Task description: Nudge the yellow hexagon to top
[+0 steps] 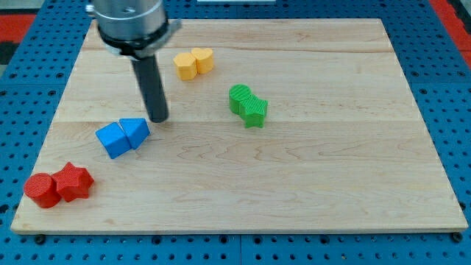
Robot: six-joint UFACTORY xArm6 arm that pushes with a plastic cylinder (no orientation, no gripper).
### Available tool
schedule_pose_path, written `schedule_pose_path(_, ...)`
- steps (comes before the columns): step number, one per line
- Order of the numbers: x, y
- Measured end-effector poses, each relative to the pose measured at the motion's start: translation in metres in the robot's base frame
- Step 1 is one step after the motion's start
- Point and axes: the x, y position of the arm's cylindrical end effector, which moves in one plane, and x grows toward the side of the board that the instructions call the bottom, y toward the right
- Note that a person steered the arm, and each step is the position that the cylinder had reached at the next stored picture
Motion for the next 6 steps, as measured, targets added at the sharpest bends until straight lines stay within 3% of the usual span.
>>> schedule_pose_path(2, -0.019, -0.019)
schedule_pose_path(4, -0.061, 0.044)
schedule_pose_path(6, -0.076, 0.051)
